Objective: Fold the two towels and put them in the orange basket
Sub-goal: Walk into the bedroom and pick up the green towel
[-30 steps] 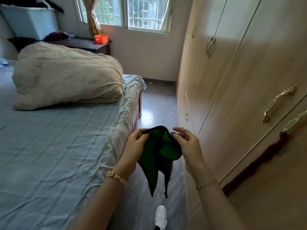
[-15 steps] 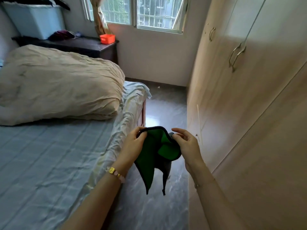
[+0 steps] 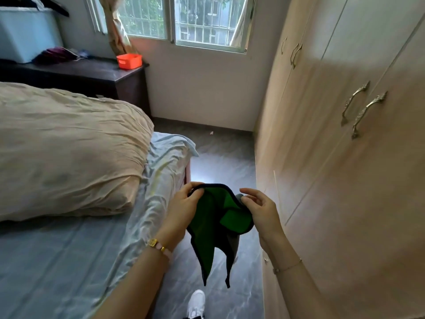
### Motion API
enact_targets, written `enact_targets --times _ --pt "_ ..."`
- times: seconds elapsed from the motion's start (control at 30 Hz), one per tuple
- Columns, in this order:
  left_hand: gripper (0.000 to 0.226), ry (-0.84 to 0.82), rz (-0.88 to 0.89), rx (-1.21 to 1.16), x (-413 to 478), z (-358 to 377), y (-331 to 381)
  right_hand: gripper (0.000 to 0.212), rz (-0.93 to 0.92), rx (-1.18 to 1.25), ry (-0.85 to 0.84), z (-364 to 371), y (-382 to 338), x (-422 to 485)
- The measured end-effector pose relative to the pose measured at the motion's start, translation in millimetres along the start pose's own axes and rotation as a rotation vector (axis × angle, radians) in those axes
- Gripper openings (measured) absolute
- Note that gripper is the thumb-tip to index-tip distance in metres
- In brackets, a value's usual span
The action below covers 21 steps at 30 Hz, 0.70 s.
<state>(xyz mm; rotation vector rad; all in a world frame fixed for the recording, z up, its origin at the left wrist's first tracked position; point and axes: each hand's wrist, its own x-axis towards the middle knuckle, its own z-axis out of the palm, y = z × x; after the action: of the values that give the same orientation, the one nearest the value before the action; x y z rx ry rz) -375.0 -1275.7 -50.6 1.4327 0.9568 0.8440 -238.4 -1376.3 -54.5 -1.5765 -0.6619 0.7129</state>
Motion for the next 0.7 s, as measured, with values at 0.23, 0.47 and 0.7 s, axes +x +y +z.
enact_targets --times 0.23,0.47,0.7 --pt "0.020 -0.040 0.001 -0.057 159.9 31.1 10.8 0.015 -0.021 -0.107 -0.015 29.1 -24.6 157.8" --pt "0.022 -0.038 -0.007 -0.053 286.7 47.7 27.2 0.016 -0.021 -0.083 0.025 35.4 -40.5 282.5" --pt "0.017 0.020 0.003 0.016 414.3 71.8 29.0 0.017 -0.004 -0.023 0.043 44.4 -39.2 418.0"
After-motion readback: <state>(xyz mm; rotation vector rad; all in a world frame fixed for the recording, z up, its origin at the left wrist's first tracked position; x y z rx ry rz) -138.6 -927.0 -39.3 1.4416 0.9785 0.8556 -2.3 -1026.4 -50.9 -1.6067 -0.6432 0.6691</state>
